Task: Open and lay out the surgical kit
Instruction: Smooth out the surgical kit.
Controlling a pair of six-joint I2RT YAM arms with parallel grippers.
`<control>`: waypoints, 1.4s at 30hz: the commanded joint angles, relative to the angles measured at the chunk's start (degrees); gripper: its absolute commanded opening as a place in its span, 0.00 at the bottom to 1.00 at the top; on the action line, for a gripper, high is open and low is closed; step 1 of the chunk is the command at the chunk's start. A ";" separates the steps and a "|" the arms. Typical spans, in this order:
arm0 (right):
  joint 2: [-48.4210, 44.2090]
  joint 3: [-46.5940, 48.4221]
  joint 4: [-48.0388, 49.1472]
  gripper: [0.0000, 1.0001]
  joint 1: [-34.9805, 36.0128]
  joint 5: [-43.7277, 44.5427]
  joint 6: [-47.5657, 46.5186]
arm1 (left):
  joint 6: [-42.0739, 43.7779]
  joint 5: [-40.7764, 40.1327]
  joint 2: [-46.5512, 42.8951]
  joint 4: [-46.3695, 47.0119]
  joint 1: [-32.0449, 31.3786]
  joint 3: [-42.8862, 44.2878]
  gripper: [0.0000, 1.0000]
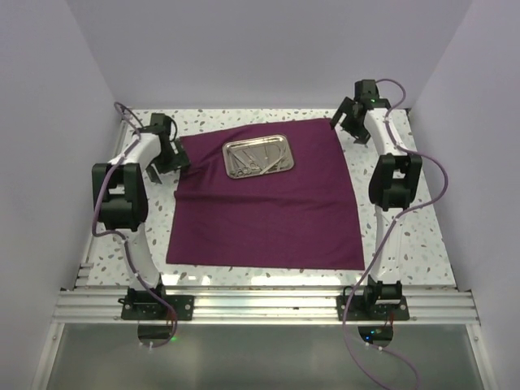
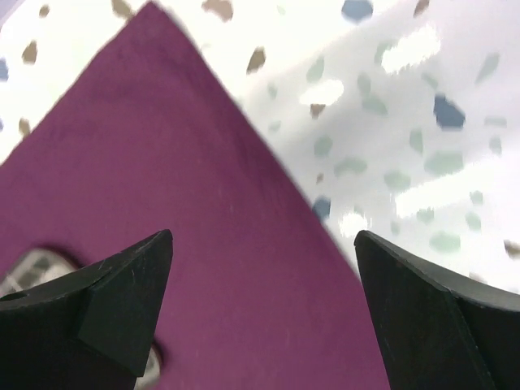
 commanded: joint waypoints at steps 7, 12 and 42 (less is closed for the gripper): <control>-12.27 -9.74 -1.24 0.98 10.95 0.01 -2.28 | -0.79 -0.93 -23.63 -4.74 -2.60 -11.65 0.93; -15.16 -16.58 -0.55 0.98 13.85 -2.88 -0.35 | 1.67 1.79 -25.35 3.34 -2.34 -12.48 0.94; -14.05 -19.41 8.15 0.60 56.57 -20.81 -3.51 | 2.81 15.50 27.05 12.57 2.76 34.48 0.55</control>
